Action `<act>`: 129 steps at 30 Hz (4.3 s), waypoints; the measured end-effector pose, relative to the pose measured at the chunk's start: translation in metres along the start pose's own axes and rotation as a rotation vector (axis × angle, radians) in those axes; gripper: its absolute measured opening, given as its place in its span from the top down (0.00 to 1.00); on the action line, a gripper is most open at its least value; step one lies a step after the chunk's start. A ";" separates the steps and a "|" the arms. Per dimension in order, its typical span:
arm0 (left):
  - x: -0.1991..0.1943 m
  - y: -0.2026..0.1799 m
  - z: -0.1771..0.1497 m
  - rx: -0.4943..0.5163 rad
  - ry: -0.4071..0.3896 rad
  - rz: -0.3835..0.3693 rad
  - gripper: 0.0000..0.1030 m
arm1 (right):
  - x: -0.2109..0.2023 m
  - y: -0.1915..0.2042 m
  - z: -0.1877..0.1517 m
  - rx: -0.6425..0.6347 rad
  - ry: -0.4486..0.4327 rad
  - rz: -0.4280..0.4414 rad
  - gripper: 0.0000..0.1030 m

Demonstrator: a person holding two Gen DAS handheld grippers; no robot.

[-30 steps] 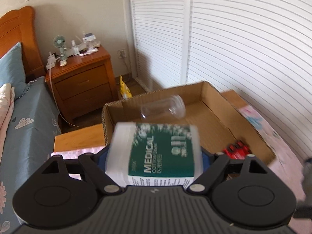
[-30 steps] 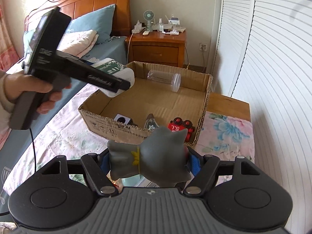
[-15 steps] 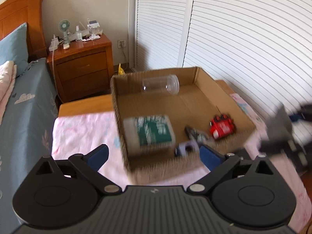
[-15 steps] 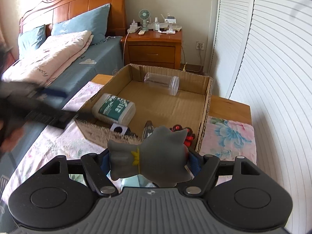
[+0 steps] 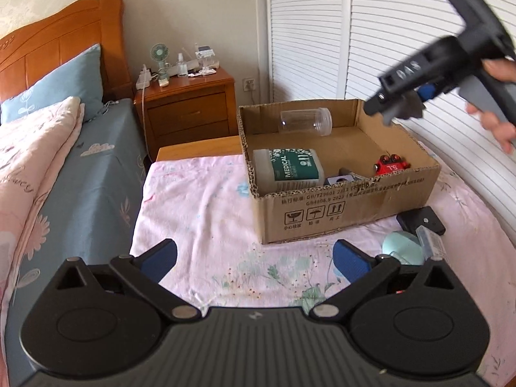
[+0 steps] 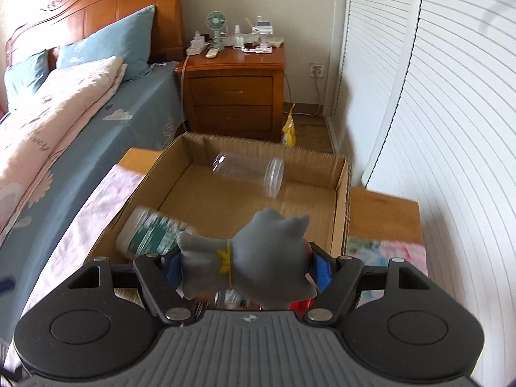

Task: Organize rigid objects
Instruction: 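Lower the grey elephant into the box and open the right tool, then move the left tool to the yellow capsule bottle lying on its side, then close the left tool around the capsule bottle and lift it, then grip the clear barcode-labelled plastic case with the right tool while the left tool holds the capsule bottle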

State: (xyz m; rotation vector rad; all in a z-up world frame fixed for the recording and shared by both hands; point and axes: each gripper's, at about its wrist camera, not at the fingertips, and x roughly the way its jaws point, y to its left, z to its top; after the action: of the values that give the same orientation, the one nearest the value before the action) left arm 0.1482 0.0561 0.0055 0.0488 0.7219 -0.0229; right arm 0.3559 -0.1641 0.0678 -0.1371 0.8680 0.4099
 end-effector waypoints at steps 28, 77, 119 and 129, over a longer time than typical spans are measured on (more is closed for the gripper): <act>-0.015 -0.003 -0.008 -0.043 -0.009 -0.005 0.01 | -0.033 0.000 -0.052 0.035 -0.077 0.022 0.00; 0.009 -0.056 -0.044 0.276 0.125 -0.426 0.01 | -0.033 -0.016 -0.250 0.117 -0.010 -0.189 0.00; 0.054 -0.093 -0.038 0.391 0.087 -0.427 0.09 | -0.059 -0.058 -0.271 0.289 0.017 -0.351 0.00; 0.040 -0.056 -0.040 0.211 0.102 -0.271 0.10 | -0.057 -0.028 -0.254 0.217 -0.018 -0.252 0.00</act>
State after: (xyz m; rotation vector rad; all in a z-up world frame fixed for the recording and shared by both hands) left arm 0.1496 0.0026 -0.0528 0.1547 0.8217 -0.3586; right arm 0.1530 -0.2779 -0.0533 -0.0417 0.8593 0.0799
